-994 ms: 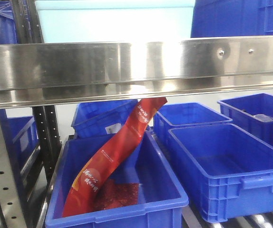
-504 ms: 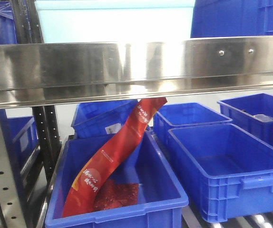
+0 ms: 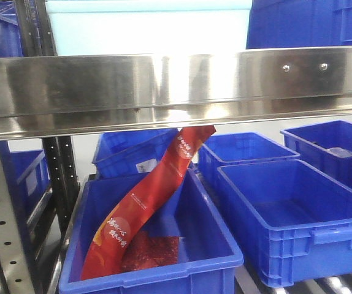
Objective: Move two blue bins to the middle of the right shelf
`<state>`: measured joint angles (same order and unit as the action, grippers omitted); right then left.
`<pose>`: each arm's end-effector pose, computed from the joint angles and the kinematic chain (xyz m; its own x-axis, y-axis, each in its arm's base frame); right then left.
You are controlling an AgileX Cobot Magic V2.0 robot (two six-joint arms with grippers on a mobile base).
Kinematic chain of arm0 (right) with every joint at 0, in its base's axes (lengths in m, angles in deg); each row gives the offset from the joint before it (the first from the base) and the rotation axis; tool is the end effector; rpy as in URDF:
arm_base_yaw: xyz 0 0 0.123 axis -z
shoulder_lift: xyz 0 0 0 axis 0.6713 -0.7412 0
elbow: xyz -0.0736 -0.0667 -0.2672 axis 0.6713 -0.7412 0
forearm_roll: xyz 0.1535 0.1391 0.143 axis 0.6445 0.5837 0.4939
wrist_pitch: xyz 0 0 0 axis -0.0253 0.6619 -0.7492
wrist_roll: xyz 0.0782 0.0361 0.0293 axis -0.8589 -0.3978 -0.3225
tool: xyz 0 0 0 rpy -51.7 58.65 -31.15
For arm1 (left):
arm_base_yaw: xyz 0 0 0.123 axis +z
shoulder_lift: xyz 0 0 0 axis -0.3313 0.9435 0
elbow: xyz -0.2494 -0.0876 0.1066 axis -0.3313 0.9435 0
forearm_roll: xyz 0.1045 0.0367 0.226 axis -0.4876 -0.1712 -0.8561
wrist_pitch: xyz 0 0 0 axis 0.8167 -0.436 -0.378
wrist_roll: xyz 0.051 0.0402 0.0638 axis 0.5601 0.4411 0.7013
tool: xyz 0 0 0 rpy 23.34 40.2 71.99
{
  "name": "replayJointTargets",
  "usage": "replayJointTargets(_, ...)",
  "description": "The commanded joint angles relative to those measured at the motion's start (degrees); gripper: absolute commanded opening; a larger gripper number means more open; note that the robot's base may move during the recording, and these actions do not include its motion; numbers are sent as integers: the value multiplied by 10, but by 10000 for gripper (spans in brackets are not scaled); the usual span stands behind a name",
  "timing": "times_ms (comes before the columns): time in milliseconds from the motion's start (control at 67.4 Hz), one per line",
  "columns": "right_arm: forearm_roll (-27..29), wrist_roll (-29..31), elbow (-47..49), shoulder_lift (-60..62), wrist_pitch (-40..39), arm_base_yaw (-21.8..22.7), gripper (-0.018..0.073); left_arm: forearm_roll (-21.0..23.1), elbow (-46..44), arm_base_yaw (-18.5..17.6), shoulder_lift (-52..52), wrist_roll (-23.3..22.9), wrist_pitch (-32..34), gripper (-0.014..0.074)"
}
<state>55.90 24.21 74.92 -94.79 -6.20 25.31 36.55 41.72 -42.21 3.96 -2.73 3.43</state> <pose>0.0734 0.0209 0.3033 -0.0477 -0.0317 -0.9984 -0.2774 0.9606 -0.0173 0.0695 -0.0247 0.3238 -0.0215 0.0181 -0.9996 0.3451 0.9385 0.0095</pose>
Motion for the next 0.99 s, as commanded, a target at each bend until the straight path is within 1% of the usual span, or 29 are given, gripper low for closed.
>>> replayJointTargets(0,-6,1,-1,3,-14,2,-162,2,12,0,-4,1,15,-111)
replayJointTargets(59,-6,1,-1,3,-14,2,-162,2,34,17,-18,1,17,-111)
replayJointTargets(148,-6,1,-1,3,-14,2,-162,2,85,49,-53,1,42,-111)
replayJointTargets(208,-6,1,-1,3,-14,2,-162,2,125,70,-85,2,75,-111)
replayJointTargets(312,-6,1,-1,3,-14,2,-162,40,213,108,-139,5,136,-111)
replayJointTargets(386,-6,1,-1,3,-14,2,-162,43,263,125,-180,5,185,-111)
replayJointTargets(401,-6,1,-1,3,-14,2,-162,43,263,126,-181,5,192,-111)
replayJointTargets(430,-6,1,-1,3,-14,2,-162,45,263,130,-181,5,144,-111)
replayJointTargets(445,-6,1,-1,3,-14,2,-162,45,263,130,-181,5,134,-111)
replayJointTargets(979,-6,1,-1,3,-15,2,-162,45,263,130,-181,5,143,-111)
